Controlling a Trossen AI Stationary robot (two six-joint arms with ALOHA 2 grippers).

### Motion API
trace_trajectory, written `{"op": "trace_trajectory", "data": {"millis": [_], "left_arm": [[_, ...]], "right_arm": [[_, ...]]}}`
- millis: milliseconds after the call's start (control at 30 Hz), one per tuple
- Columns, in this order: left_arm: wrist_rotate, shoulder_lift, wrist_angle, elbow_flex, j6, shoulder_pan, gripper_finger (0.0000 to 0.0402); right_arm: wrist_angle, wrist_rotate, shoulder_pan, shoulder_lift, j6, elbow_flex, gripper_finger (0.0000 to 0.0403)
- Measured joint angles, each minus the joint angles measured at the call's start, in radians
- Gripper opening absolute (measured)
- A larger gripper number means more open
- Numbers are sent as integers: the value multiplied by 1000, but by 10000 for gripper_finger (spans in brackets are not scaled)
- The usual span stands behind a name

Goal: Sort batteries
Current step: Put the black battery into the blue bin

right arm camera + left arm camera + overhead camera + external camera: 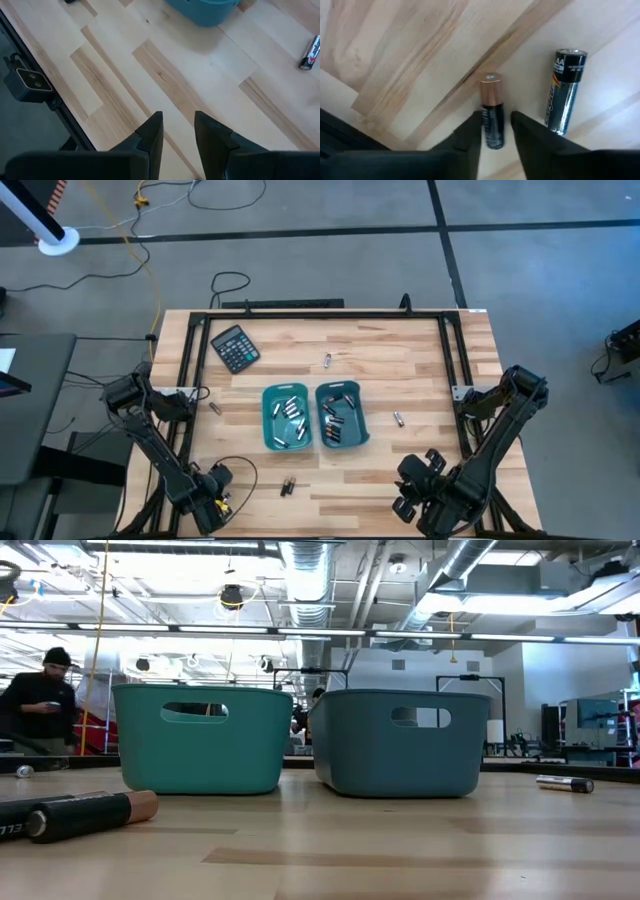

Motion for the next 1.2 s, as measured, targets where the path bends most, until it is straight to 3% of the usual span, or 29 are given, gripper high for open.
{"op": "trace_trajectory", "data": {"millis": [133,467,733,833,967,1100,1200], "left_arm": [[5,-27,-62,-3,15,24,33],[-46,-189,-265,8,16,59,31],[-395,-412,-415,67,54,153,31],[-487,-470,-416,105,263,271,31],[-506,-469,-384,204,700,517,31],[-463,-385,-257,324,1147,773,31],[-388,-256,-167,415,1388,915,31]], "right_arm": [[0,0,0,0,-8,0,127],[5,-4,25,0,1,0,127],[-20,-6,47,0,74,0,127],[-60,-6,45,0,118,0,127],[-111,-6,40,0,219,0,127],[-108,-5,34,0,282,0,127],[-107,-5,30,0,327,0,127]]}}
